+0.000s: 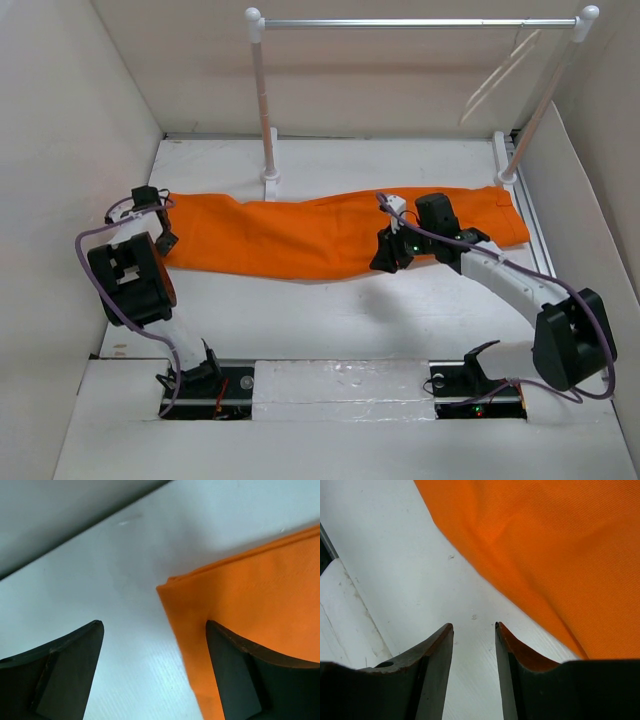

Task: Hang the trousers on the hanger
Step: Fold the trousers

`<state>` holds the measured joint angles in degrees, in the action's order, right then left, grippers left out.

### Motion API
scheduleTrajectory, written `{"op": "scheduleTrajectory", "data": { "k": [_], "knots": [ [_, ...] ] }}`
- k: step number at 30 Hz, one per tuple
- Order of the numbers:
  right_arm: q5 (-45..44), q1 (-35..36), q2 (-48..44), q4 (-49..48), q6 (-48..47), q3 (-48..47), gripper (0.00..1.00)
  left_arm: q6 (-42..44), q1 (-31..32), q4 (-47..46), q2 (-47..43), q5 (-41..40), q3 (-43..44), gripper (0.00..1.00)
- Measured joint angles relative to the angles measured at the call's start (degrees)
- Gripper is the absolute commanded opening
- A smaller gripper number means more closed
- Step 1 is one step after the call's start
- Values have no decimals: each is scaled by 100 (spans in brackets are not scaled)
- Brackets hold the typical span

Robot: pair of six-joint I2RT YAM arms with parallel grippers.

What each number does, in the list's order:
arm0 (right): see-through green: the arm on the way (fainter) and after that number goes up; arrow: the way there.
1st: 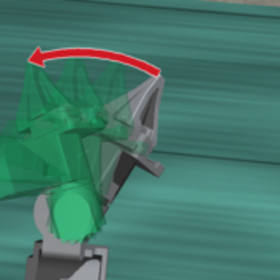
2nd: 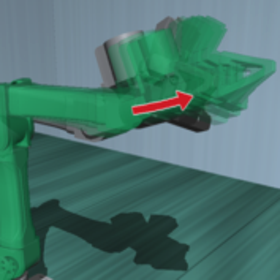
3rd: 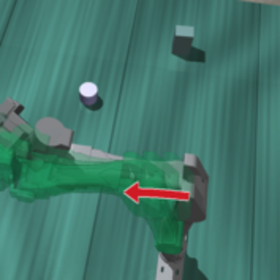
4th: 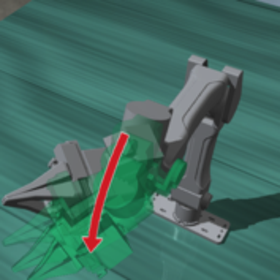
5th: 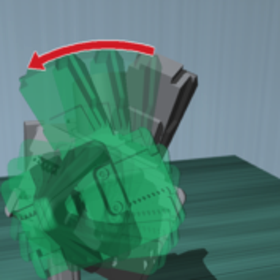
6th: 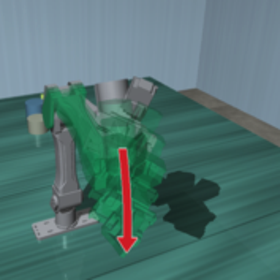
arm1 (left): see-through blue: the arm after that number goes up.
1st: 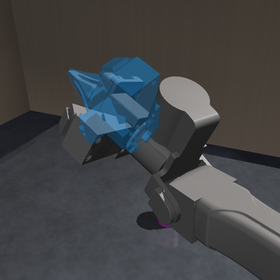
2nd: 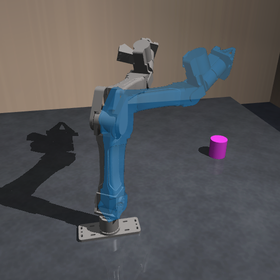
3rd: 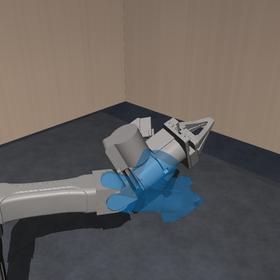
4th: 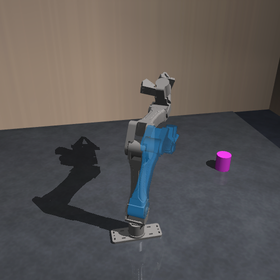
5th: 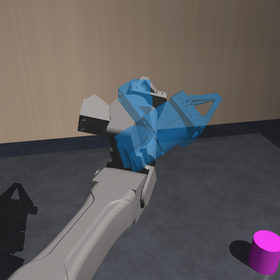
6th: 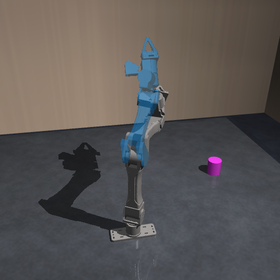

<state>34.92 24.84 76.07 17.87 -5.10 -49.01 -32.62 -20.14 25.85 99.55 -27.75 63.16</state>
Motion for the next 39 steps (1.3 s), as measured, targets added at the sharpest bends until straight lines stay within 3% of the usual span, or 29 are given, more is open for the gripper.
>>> {"op": "scheduleTrajectory", "data": {
  "k": [4, 10, 16, 19, 20, 21, 22, 23, 27, 35, 39],
  "knots": [
    [-33, -26, -109, 24, 33, 0, 53, 28, -9, -76, -439, 221, -472, 81],
    [-37, -188, -229, 76, 46, 0, 55, 26, -20, -435, -1235, 1086, -1281, 85],
    [2, -197, -229, 76, 98, 59, 56, -81, -15, -1010, -962, 1812, -1344, 81],
    [-15, -205, -232, 85, 118, 166, 61, -105, -20, -1161, -649, 1812, -1086, 62],
    [-26, -225, -234, 94, 138, 205, 63, -111, -20, -1200, -549, 1777, -999, 29],
    [-26, -247, -245, 107, 157, 245, 64, -146, -20, -1272, -472, 1775, -938, 13],
    [-37, -306, -267, 111, 173, 291, 67, -136, -20, -1303, -404, 1749, -907, 4],
    [-46, -380, -304, 136, 197, 321, 69, -125, -22, -1294, -365, 1709, -866, 0],
    [-103, -907, -514, 149, 302, 498, 75, -87, 0, -1169, -363, 1495, -824, 0],
    [339, -4642, -741, -44, 1038, 1314, 76, 57, 17, -564, -1279, 831, -848, 0],
    [629, -6113, -407, -542, 1755, 1672, 76, -42, 20, -636, -1794, 863, -994, 0]
  ]
}}
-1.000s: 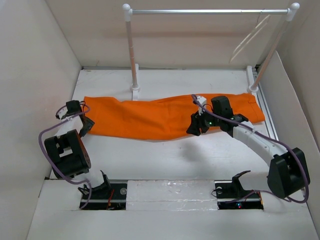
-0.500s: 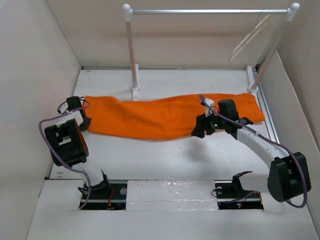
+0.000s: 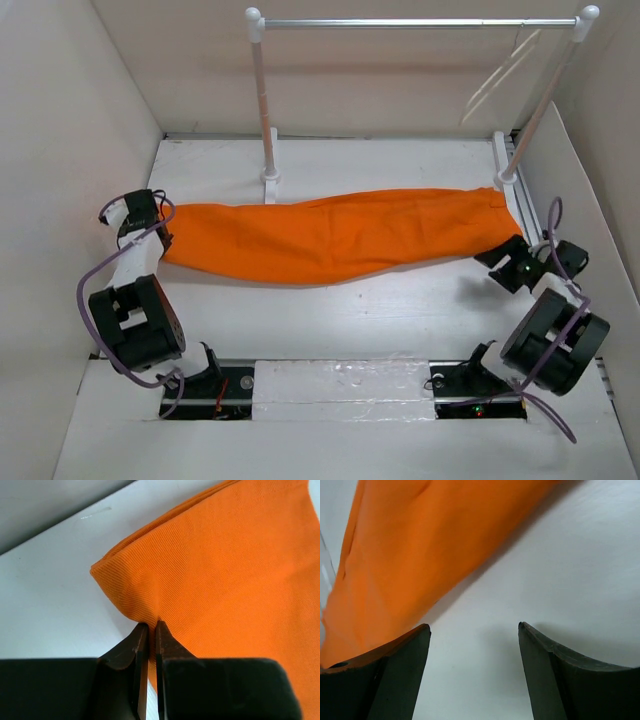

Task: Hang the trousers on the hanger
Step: Fold the trousers

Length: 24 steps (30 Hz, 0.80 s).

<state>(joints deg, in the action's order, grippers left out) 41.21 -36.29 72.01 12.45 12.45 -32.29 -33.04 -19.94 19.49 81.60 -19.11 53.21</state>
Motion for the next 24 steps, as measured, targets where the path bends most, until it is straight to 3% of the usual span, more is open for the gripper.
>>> {"op": "scheduleTrajectory", "data": {
  "k": [5, 14, 17, 18, 20, 21, 24],
  "knots": [
    [-166, -986, 584, -1209, 1069, 509, 78, -92, 42, 17, 262, 7, -11, 0],
    [-544, -479, 1996, -3429, 2430, 44, 77, -168, 50, 0, 442, 20, -2, 0],
    [-667, -334, 2337, -3738, 2691, -175, 59, -177, 46, 22, 614, -26, 59, 0],
    [-739, -313, 2363, -3742, 2728, -181, 40, -177, 46, 50, 671, -44, 98, 0],
    [-914, -308, 2363, -3628, 2732, -181, 22, -175, 31, 107, 765, -81, 186, 0],
    [-973, -341, 2363, -3519, 2682, -195, 2, -173, 20, 131, 791, -94, 223, 0],
    [-962, -533, 2356, -3270, 2557, -247, 0, -170, 20, 234, 852, -192, 356, 0]
  ]
}}
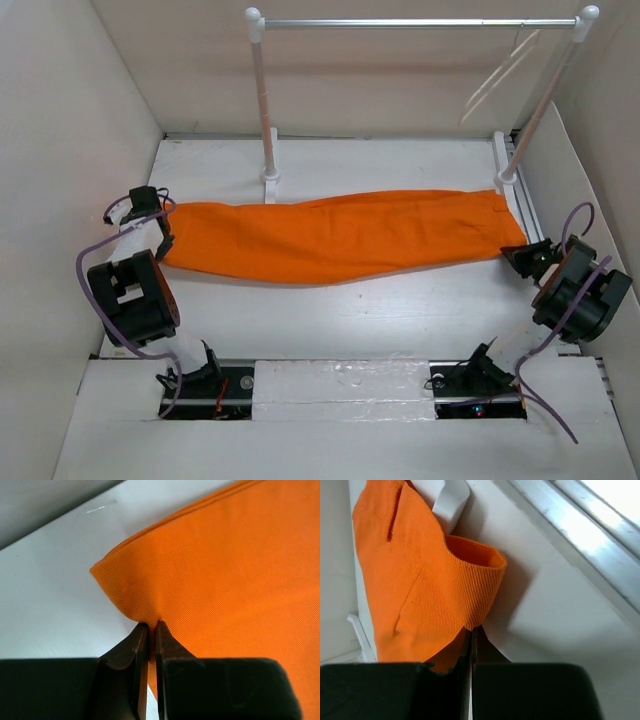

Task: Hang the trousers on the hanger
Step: Fold the trousers

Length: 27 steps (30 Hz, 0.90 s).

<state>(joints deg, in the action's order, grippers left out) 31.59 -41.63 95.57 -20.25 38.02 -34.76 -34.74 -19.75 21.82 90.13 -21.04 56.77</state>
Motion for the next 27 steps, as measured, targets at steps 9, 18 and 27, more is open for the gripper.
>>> {"op": "scheduleTrajectory", "data": {
  "k": [9, 18, 27],
  "knots": [
    [522, -1241, -2100, 1880, -988, 387, 0, -28, 96, 935, 520, -704, 490, 0],
    [802, -2780, -2135, 3099, -2319, 732, 69, -4, 52, 1340, 483, -1331, 503, 59],
    [925, -2754, -1928, 3071, -2728, 503, 81, -407, 350, 1377, -81, -638, 1419, 68]
  ]
}}
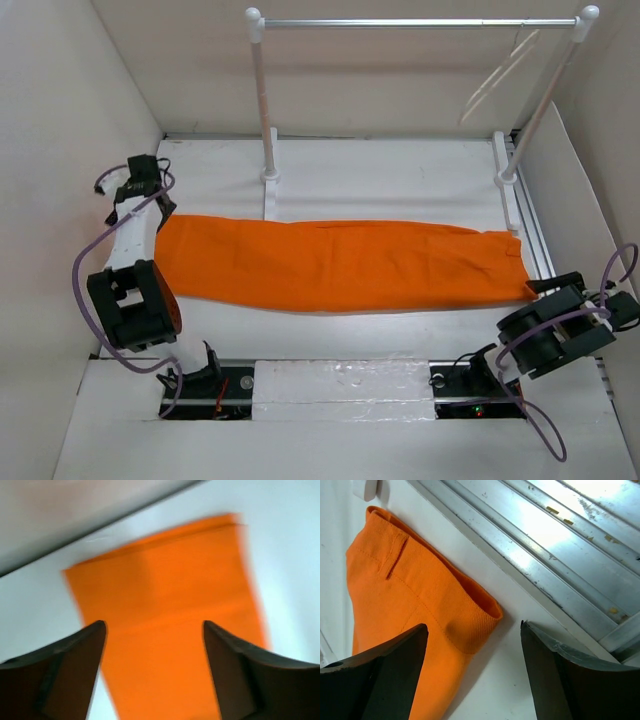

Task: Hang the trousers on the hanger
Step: Fold the trousers

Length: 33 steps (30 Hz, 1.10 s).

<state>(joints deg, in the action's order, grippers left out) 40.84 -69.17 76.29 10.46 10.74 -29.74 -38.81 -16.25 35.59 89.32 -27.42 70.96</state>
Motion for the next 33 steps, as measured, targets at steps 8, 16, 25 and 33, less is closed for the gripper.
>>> {"op": "scheduleTrajectory", "data": {
  "k": [8, 16, 25, 33],
  "knots": [
    [105, 61, 72, -345, 33, 146, 81, 221, 2697, -1117, -682, 1056, -195, 0],
    [151, 81, -444, -673, 127, 699, 76, 267, 3067, -1532, -1755, 2621, -1882, 0],
    [162, 581, 236, -1497, 863, 765, 4, 350, 5289, -1681, -1611, 1969, -1773, 0],
    [96, 1491, -1674, 2, 413, -44, 0, 282, 6113, -1875, -944, 1707, -1620, 0]
  ]
}}
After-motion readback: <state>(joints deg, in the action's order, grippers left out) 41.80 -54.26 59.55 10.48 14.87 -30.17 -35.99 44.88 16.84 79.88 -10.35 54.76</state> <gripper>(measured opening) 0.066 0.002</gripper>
